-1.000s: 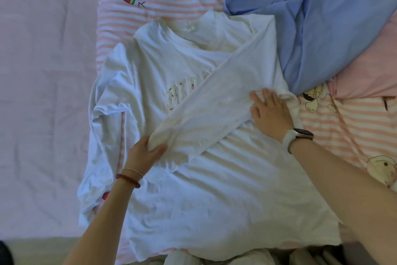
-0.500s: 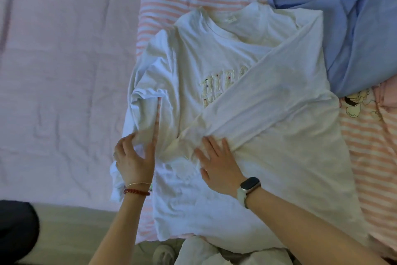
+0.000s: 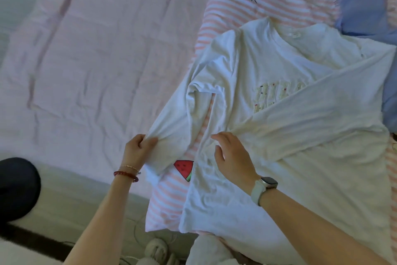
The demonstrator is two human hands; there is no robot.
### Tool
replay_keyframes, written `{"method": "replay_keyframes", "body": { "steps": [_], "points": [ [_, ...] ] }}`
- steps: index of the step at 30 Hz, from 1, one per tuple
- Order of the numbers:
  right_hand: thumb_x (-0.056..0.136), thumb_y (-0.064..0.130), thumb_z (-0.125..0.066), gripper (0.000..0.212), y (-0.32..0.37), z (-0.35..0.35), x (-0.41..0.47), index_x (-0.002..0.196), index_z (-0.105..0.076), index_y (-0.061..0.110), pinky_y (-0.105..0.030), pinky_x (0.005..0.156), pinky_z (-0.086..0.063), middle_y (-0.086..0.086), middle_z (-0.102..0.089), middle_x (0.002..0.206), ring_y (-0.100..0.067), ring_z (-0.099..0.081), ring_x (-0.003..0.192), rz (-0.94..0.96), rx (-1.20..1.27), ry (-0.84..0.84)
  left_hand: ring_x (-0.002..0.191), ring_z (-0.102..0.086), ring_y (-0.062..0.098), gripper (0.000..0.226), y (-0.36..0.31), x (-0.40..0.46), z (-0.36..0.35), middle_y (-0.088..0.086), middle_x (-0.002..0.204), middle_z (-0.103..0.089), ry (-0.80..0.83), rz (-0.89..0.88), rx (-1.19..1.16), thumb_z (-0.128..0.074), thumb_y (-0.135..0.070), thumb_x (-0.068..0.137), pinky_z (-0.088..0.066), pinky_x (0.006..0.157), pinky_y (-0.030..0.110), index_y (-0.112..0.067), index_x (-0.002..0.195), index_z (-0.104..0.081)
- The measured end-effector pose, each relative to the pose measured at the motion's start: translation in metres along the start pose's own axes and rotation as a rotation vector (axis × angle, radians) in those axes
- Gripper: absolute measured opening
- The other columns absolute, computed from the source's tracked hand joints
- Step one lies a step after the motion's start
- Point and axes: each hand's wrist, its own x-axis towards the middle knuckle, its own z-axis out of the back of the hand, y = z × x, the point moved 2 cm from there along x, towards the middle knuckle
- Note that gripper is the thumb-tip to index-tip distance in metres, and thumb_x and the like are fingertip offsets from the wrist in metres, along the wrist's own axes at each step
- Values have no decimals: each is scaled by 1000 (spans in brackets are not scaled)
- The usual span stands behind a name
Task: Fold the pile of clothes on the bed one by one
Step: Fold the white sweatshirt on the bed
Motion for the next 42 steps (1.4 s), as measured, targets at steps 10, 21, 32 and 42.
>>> {"method": "replay_keyframes", "body": {
  "steps": [10, 21, 32, 42],
  "points": [
    [98, 13, -41, 30, 77, -10, 58, 124, -55, 7, -19, 84, -44, -3, -60, 111, -13, -58, 96, -237, 536, 152, 78, -46, 20, 26, -21, 13, 87, 6, 80, -52, -404, -198, 40, -56, -30, 82, -30, 65, 26, -6, 90, -53],
    [88, 6, -53, 10, 42, 35, 68, 88, -64, 7, -30, 64, -48, -7, -63, 76, -22, -61, 72, -614, 579, 258, 75, -60, 2, 20, -66, -69, -52, -18, 96, -62, 536, -551, 157, -59, -26, 86, -49, 74, 15, -18, 103, -66],
    [92, 14, -54, 11, -51, 72, -18, 95, -62, 7, -21, 62, -52, -8, -64, 80, -20, -62, 74, -799, 868, 54, 97, -58, 28, 20, -133, 15, -89, 10, 109, -60, 54, -696, 339, -58, -10, 88, -41, 82, 28, -3, 106, -63],
    [95, 9, -45, 39, -61, 43, -45, 57, -36, 15, -24, 51, -32, 9, -40, 40, -4, -38, 39, -712, 632, -83, 144, 2, 23, 59, -188, 68, -163, -9, 151, -26, 391, -926, 1298, -49, -41, 91, 8, 111, 55, -34, 144, -25]
  ]
}}
